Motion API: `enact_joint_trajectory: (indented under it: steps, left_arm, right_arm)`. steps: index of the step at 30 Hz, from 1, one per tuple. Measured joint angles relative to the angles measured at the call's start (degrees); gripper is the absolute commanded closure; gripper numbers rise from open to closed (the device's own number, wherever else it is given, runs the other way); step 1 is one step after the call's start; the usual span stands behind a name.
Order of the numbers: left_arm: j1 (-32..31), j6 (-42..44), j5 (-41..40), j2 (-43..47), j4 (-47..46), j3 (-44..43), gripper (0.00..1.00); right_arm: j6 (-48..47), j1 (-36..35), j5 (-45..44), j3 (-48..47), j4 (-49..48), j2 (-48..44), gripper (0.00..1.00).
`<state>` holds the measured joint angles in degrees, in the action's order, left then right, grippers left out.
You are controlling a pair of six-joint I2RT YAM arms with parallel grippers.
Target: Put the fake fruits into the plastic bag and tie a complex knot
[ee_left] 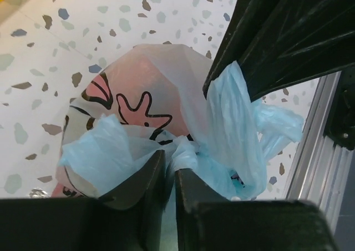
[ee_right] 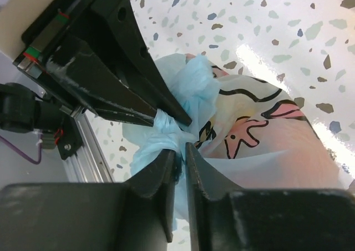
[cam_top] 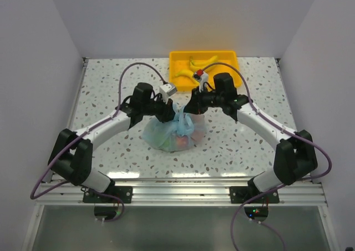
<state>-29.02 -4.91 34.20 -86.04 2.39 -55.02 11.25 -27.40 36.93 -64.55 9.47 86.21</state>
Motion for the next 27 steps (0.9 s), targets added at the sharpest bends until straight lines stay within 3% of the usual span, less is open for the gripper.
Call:
enact_joint_trajectory:
  steps: [2,4,10,11,12,13,17,19,27]
  left_arm:
    - [0.02,0.48,-0.28,0.15,1.25,-1.38,0.69]
    - [0.24,1.64,-0.66,0.17,3.54,-3.74,0.54]
    - [4.07,5.38,-1.49,3.89,10.86,-8.81,0.25]
    - [5.44,6.10,-1.36,4.87,12.48,-9.46,0.24]
    - [6.84,6.69,-1.14,5.77,14.25,-10.21,0.15]
    - [8.24,7.78,-0.90,6.56,15.91,-10.95,0.14]
    - [12.81,11.87,-0.13,9.40,22.45,-13.03,0.12]
    - [13.42,13.94,-0.11,10.93,25.42,-13.09,0.00]
    - [18.91,16.52,2.23,17.79,34.42,-12.94,0.00]
  right_arm:
    - [-0.72,0.00,0.00,-0.79,1.81,-0.15,0.55]
    - [-2.03,0.00,-0.02,-2.10,4.33,-0.55,0.38]
    - [-9.16,0.02,-1.33,-3.06,13.51,-7.89,0.23]
    - [-10.93,0.02,-1.53,-3.08,15.30,-9.57,0.08]
    - [-12.48,0.02,-1.64,-3.10,17.25,-11.17,0.06]
    - [-14.45,0.04,-1.66,-3.10,19.34,-12.68,0.02]
    - [-21.97,0.02,-1.99,-3.13,28.11,-17.49,0.01]
    - [-25.24,0.02,-3.04,-3.02,31.85,-19.19,0.01]
    - [-32.85,0.17,-9.55,-2.89,43.12,-28.83,0.01]
